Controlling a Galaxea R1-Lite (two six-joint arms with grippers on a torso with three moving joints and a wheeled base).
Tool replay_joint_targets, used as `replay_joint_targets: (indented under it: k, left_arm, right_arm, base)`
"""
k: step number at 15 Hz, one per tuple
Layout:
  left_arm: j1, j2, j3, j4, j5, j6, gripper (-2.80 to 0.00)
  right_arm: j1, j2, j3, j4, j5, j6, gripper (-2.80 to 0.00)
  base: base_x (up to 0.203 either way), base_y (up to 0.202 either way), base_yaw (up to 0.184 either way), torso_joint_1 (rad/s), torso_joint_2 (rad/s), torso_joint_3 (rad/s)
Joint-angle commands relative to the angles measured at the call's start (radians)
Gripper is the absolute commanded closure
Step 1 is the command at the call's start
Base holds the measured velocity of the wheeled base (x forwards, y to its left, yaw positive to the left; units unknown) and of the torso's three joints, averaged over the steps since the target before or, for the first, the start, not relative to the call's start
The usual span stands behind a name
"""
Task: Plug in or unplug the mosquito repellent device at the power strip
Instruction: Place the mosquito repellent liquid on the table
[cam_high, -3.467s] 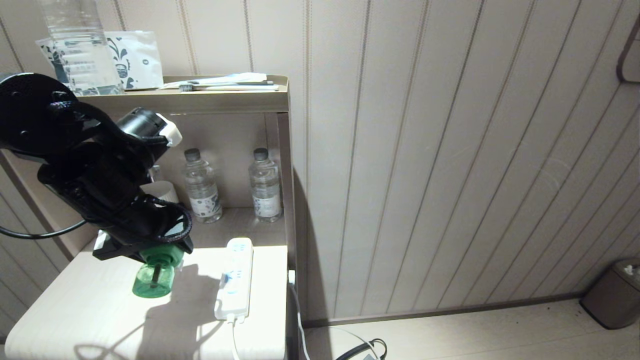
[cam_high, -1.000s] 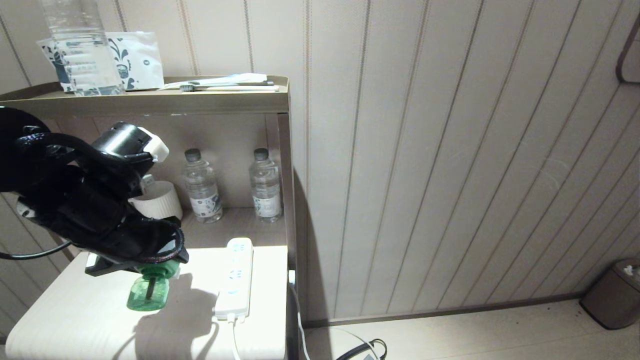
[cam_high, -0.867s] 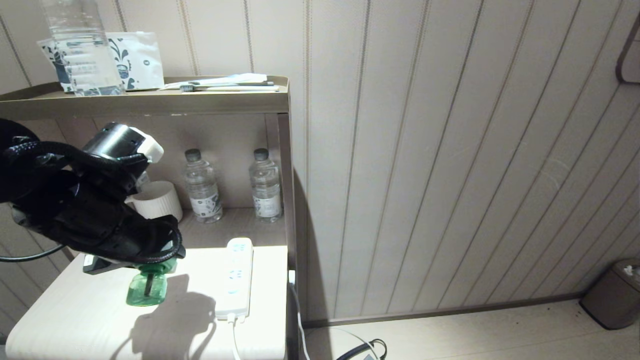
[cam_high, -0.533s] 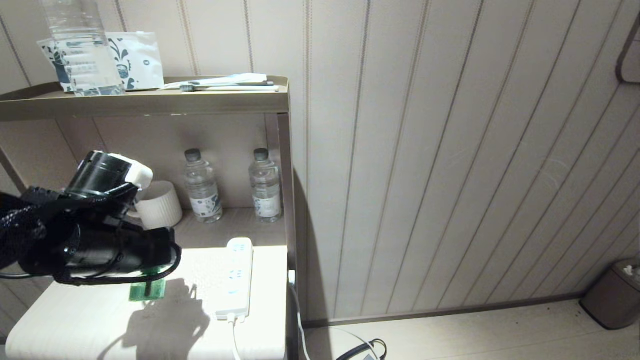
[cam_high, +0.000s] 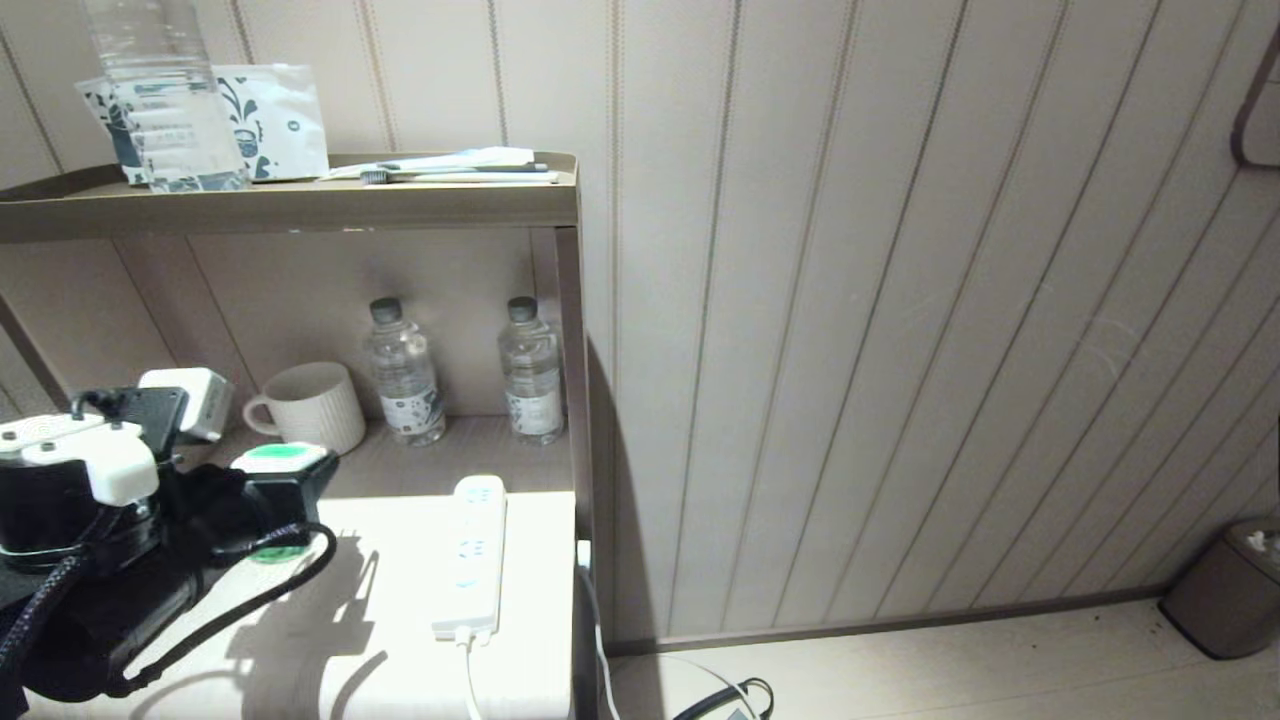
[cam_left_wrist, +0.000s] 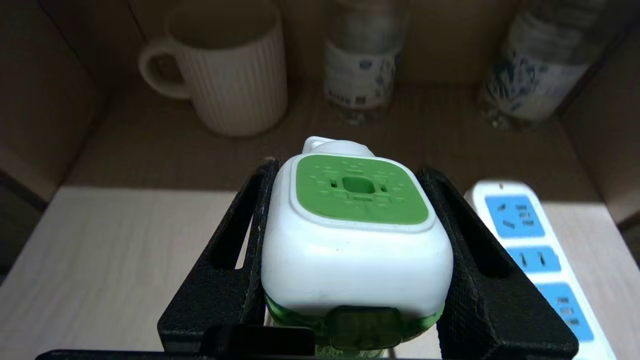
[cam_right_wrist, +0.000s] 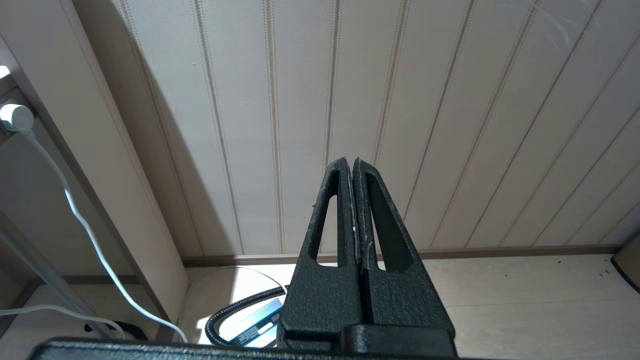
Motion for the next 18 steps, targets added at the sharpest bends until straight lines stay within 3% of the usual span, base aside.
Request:
replay_joint_targets:
  k: [1, 4, 6, 10, 13, 18]
  left_arm:
    - [0.034, 0.069, 0.04, -0.244, 0.001, 0.001, 0.0]
    - [0.043, 0.241, 0.104, -0.526, 0.002, 0.002, 0.0]
    - [0.043, 0.353, 0.128, -0.616, 0.005, 0.002, 0.0]
    - [0.04, 0.52, 0.109, -0.642, 0.038, -0.031, 0.0]
    - [0.028, 0.588, 0.027, -0.643, 0.124, -0.048, 0.0]
    - [0.023, 0.629, -0.012, -0.643, 0.131, -0.095, 0.0]
  right_arm:
    - [0.0, 0.001, 0.0, 0.0, 0.0, 0.0, 0.0]
    - [0.0, 0.001, 0.0, 0.0, 0.0, 0.0, 0.0]
    - [0.0, 0.001, 0.0, 0.0, 0.0, 0.0, 0.0]
    - [0.0, 0.001, 0.0, 0.0, 0.0, 0.0, 0.0]
    - [0.0, 0.001, 0.0, 0.0, 0.0, 0.0, 0.0]
    - [0.0, 0.001, 0.0, 0.0, 0.0, 0.0, 0.0]
  base:
    - [0.0, 0.0, 0.0, 0.0, 0.0, 0.0]
    - [0.0, 0.0, 0.0, 0.0, 0.0, 0.0]
    - [0.0, 0.0, 0.0, 0.0, 0.0, 0.0]
    - [0.0, 0.0, 0.0, 0.0, 0.0, 0.0]
    - [0.0, 0.0, 0.0, 0.0, 0.0, 0.0]
    - [0.0, 0.0, 0.0, 0.0, 0.0, 0.0]
